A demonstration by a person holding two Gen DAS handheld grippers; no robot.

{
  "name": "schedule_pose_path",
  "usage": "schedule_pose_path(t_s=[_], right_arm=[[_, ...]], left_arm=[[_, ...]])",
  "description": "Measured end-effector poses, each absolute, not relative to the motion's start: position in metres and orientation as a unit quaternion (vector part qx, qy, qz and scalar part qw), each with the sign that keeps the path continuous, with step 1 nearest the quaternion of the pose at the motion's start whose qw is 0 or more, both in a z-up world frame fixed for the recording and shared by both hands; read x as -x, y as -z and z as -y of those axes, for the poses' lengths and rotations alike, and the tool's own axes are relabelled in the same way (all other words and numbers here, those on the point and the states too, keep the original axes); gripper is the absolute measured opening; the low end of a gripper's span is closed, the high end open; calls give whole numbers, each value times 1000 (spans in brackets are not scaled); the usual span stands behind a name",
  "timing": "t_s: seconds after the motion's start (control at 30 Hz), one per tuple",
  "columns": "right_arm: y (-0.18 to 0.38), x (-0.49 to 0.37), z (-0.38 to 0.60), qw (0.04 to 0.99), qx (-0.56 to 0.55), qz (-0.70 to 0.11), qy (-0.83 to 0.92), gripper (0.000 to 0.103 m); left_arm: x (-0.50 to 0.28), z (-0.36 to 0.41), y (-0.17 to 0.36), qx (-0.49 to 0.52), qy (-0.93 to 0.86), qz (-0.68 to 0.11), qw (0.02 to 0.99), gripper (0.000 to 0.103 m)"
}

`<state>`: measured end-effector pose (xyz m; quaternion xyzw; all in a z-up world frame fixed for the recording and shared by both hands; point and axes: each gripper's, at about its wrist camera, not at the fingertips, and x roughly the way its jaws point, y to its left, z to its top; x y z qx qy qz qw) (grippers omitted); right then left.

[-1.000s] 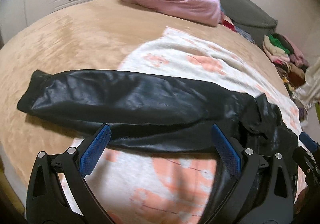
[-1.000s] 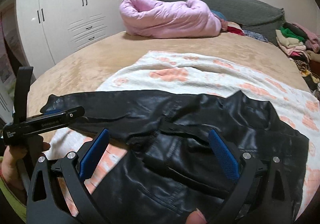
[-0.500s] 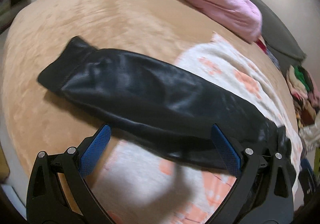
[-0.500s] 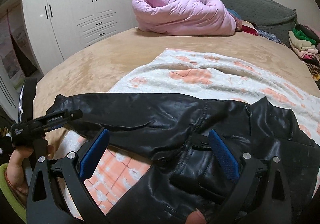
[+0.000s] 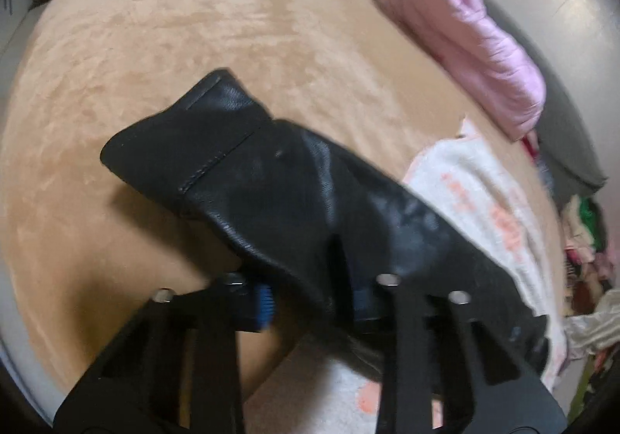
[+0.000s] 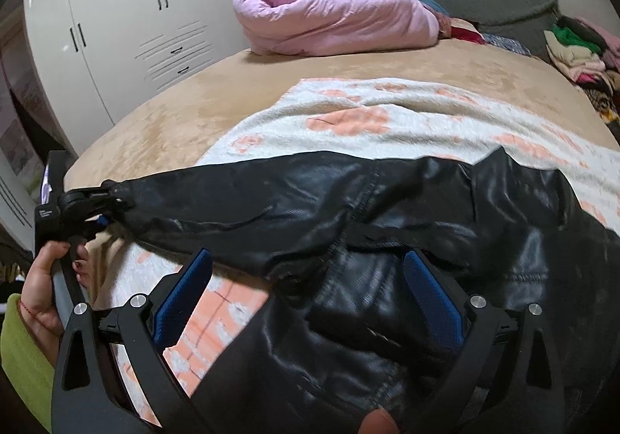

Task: Fold large clothes
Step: 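Lift the sleeve with the left gripper and fold it across the jacket back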

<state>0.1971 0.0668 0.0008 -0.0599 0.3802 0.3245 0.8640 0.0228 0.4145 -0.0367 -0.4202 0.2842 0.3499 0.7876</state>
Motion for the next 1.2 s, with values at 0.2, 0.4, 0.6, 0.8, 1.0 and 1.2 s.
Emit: schedule_pose_path(t_s=[0.2,0.4,0.6,0.8,1.0,1.2], right_arm=[[-7,-191,-26,870,23,-386,-305,99],[-20,-184,18,888,4,-369,-273,99],[-23,-181,65,899,-38,-365,-241,99],[-29,-175,112,907,-78,-354,-215,99],[-33,-171,157,914,-113,-341,-191,99],[-34,-165,205,919,-145,-330,-161,99]], left_arm=[[-14,-389,-6,392,-306,-221,839,0],[-26,-350,-61,351,-265,-192,877,0],[-44,-307,-111,314,-218,-168,909,0],[-74,-248,-150,278,-162,-159,934,0],[-107,-175,-181,234,-88,-158,955,0],[-139,-109,-178,194,-21,-182,964,0]])
